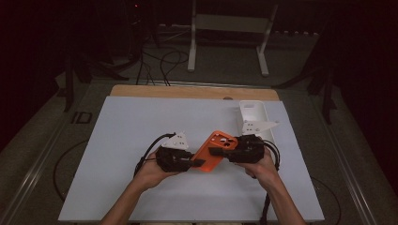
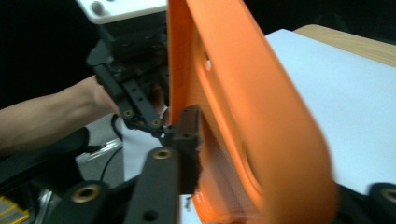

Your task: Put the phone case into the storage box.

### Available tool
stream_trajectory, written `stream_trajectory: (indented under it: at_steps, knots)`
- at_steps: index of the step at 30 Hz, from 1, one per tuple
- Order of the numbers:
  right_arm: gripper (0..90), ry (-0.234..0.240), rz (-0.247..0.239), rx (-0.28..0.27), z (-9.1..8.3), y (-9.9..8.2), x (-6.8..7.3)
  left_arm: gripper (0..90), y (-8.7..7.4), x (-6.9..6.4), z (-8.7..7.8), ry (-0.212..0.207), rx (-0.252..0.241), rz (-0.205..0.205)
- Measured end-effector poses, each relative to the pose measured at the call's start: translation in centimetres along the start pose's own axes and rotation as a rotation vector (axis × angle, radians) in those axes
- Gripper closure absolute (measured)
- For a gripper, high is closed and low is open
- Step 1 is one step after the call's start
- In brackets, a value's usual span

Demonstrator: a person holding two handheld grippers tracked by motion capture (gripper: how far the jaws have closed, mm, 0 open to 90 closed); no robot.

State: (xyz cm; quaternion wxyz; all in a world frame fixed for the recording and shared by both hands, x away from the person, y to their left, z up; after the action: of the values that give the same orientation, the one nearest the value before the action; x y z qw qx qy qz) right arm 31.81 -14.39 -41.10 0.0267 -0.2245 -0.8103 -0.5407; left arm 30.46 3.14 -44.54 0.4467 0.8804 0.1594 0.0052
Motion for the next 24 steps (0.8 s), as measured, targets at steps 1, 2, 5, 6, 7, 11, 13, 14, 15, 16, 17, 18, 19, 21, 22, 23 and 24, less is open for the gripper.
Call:
stream_trajectory:
  at_steps: [1, 2, 5, 6, 7, 11, 13, 14, 15, 16, 17, 18, 19, 21, 22, 23, 24]
  knots:
    - [63.3, -0.01, 0.003, 0.001, 0.02, 0.01, -0.07, 82.5, 0.0, -0.03, -0.05, 0.007, -0.003, -0.001]
    - [58.2, -0.02, 0.009, 0.001, 0.04, 0.01, -0.14, 84.8, 0.02, -0.03, -0.1, 0.014, -0.007, -0.002]
    - [49.5, -0.064, 0.023, -0.005, 0.02, 0.02, -0.35, 84.9, 0.03, 0.09, -0.22, 0.039, -0.014, -0.011]
    - [43.8, -0.078, 0.026, -0.004, 0.05, 0.01, -0.38, 85.0, 0.02, 0.15, -0.24, 0.048, -0.014, -0.014]
    - [40.3, -0.1, 0.029, -0.001, 0.07, 0.0, -0.43, 84.9, 0.01, 0.17, -0.26, 0.056, -0.016, -0.017]
    - [28.2, -0.161, 0.048, -0.005, 0.02, 0.07, -0.55, 85.0, 0.03, 0.25, -0.4, 0.101, -0.021, -0.022]
    - [23.5, -0.199, 0.051, -0.013, -0.09, 0.09, -0.6, 85.0, 0.07, 0.28, -0.48, 0.127, -0.027, -0.028]
    - [20.8, -0.218, 0.051, -0.015, -0.15, 0.09, -0.61, 85.0, 0.09, 0.3, -0.53, 0.139, -0.033, -0.035]
    - [18.7, -0.239, 0.051, -0.017, -0.2, 0.06, -0.59, 85.0, 0.11, 0.35, -0.59, 0.15, -0.036, -0.035]
    - [17.2, -0.26, 0.047, -0.017, -0.27, 0.03, -0.59, 84.9, 0.12, 0.4, -0.64, 0.161, -0.037, -0.036]
    - [17.2, -0.26, 0.047, -0.017, -0.27, 0.03, -0.59, 84.9, 0.12, 0.4, -0.64, 0.161, -0.037, -0.036]
    - [17.2, -0.274, 0.047, -0.018, -0.34, -0.01, -0.55, 84.9, 0.12, 0.4, -0.64, 0.161, -0.037, -0.036]
    - [14.9, -0.298, 0.048, -0.023, -0.44, -0.1, -0.41, 84.9, 0.14, 0.53, -0.69, 0.187, -0.047, -0.051]
    - [14.9, -0.311, 0.049, -0.028, -0.54, -0.19, -0.35, 84.9, 0.14, 0.6, -0.7, 0.195, -0.051, -0.06]
    - [14.9, -0.315, 0.051, -0.032, -0.59, -0.22, -0.36, 84.9, 0.12, 0.64, -0.7, 0.206, -0.05, -0.061]
    - [14.9, -0.323, 0.055, -0.037, -0.64, -0.25, -0.38, 84.9, 0.12, 0.64, -0.7, 0.206, -0.05, -0.061]
    - [14.9, -0.329, 0.057, -0.042, -0.7, -0.27, -0.42, 84.9, 0.1, 0.7, -0.68, 0.219, -0.052, -0.068]
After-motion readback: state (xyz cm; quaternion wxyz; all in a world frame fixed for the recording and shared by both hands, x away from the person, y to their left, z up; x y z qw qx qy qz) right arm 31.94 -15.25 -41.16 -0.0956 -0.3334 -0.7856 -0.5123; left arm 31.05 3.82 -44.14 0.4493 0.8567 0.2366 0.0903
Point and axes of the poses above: each handheld gripper's, and its own axes: z roughly forward along the jaws, y roughly out of its top, x roughly to its left, the point moved 5 cm from there along z, roughly forward along the jaws, and after that the axes turned 3 degrees about x, right-handed, at the moved point
